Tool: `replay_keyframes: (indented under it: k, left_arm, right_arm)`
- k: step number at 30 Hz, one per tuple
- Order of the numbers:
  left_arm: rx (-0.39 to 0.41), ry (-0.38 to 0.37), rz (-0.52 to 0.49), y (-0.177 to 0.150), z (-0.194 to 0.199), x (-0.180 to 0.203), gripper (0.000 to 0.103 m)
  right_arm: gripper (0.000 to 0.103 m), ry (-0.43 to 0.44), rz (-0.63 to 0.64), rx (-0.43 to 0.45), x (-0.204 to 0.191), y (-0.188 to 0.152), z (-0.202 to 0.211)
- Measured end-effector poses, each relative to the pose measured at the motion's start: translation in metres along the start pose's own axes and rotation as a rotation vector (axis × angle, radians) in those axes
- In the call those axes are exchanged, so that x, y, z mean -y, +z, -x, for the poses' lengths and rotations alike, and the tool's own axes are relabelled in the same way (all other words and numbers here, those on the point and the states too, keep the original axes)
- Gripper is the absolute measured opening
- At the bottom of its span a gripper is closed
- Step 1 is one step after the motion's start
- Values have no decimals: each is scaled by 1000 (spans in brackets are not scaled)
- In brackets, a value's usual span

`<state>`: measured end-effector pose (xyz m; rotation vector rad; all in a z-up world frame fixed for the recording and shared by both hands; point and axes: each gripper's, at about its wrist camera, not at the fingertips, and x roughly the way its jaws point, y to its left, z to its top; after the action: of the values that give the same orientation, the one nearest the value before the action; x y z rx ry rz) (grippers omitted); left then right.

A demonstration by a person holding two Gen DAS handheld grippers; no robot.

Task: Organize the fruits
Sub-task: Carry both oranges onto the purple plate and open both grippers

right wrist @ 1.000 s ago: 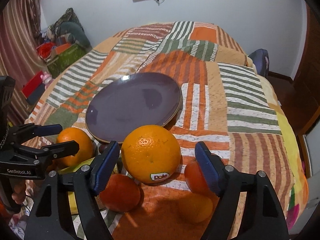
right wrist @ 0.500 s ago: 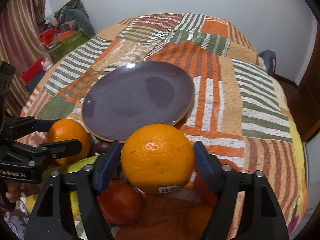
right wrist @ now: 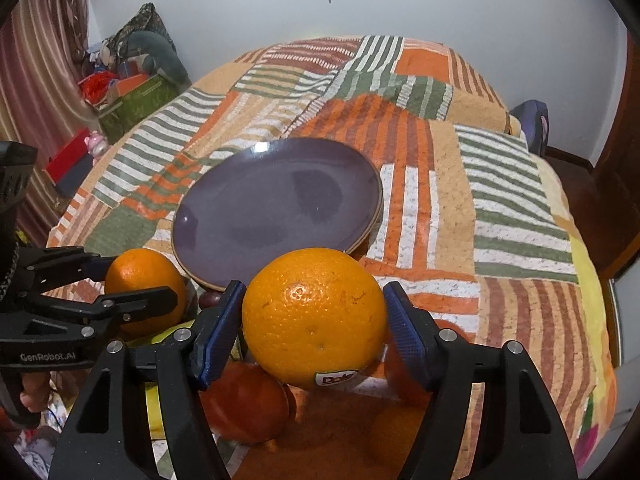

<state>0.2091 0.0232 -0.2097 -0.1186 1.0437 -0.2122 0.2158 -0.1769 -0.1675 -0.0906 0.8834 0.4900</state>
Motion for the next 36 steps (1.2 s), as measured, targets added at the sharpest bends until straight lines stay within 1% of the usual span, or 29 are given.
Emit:
replay_keyframes:
  k: [8, 15, 22, 26, 30, 32, 36]
  left_arm:
    - [103, 30, 30, 21, 33, -13, 54]
    - [192, 54, 38, 41, 58, -19, 54]
    - [272, 87, 37, 62, 72, -23, 54]
    - [285, 82, 34, 75, 72, -25, 54]
    - [283, 104, 10, 87, 64, -24, 54]
    - [274, 111, 5, 92, 58, -25, 54]
    - [261, 120, -11, 103, 45, -28, 54]
  right_arm:
    - [67, -3, 8, 73, -6, 16, 17]
    - [67, -19, 38, 164, -12, 42, 32]
    - [67, -32, 59, 240, -18, 67, 37]
    - [67, -42, 73, 270, -21, 79, 37]
    - [67, -51, 82, 292, -20, 93, 30]
    - [67, -54, 86, 294, -20, 97, 27]
    - [67, -89, 105, 287, -19, 106, 15]
